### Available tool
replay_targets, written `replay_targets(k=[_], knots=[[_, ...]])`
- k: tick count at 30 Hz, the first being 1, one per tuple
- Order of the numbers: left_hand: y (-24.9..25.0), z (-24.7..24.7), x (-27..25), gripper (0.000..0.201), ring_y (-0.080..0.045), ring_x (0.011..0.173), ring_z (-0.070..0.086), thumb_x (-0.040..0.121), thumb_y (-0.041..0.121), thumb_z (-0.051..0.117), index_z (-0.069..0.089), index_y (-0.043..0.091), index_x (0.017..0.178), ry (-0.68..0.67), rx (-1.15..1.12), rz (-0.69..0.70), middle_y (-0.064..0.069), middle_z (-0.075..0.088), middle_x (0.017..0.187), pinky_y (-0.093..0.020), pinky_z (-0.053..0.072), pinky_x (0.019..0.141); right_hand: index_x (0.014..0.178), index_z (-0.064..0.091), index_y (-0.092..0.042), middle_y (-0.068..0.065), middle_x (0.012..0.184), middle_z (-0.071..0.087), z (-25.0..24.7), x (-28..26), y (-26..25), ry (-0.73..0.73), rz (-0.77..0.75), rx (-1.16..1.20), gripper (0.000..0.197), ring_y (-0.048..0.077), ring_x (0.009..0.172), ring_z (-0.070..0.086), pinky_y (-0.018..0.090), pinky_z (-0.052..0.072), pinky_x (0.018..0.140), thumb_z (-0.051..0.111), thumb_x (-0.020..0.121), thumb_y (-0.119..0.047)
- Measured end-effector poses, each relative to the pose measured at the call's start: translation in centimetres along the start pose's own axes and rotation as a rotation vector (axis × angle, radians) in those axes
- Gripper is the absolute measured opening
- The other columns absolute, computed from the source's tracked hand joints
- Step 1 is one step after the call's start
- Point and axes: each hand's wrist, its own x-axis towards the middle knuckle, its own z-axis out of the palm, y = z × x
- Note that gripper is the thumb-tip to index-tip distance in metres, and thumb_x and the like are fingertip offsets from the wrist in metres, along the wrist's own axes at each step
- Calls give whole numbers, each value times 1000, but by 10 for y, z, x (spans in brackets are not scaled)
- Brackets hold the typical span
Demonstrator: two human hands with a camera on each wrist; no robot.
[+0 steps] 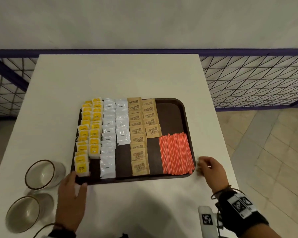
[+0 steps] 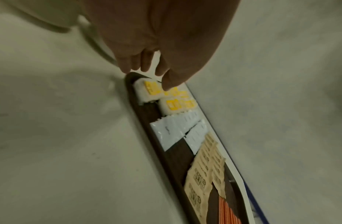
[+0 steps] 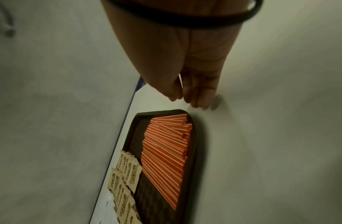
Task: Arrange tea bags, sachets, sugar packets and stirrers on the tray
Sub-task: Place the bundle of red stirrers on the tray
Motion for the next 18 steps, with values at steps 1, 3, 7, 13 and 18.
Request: replay_targets(k=[1,3,7,13,18], knots=[[-6,0,-5,47,-32,129,39,92,7,53,41,5,138,-10,-64,-65,-11,43,138,-40,32,105,97,62,2,15,77,66,2,-4,3,-26,50,62,14,26,62,61,36,55,63,50,93,-5],[-18,4,-9,50,-32,127,45,92,6,52,38,5,140,-30,-218,-189,-15,46,140,-43,33,106,93,62,3,16,72,65,7,-12,5,-68,118,166,16,27,58,59,36,57,60,48,94,-4],[-27,15,-2,43,-37,108,54,97,4,41,34,1,140,-30,-671,-395,-26,52,126,-46,41,99,89,62,2,19,69,60,13,-20,5,-82,177,294,17,30,61,57,39,58,63,47,95,-3],[-22,21,14,28,-42,94,59,100,6,34,39,-5,125,-39,-962,-582,-34,55,106,-41,55,78,87,62,2,21,69,61,14,-23,2,-87,234,365,15,29,62,57,34,58,62,48,94,-2],[-15,17,18,18,-37,85,63,99,8,40,45,2,115,-52,-1014,-634,-31,60,97,-34,59,54,84,62,3,18,65,62,14,-22,1,-52,223,350,15,29,59,57,29,57,57,50,92,0]])
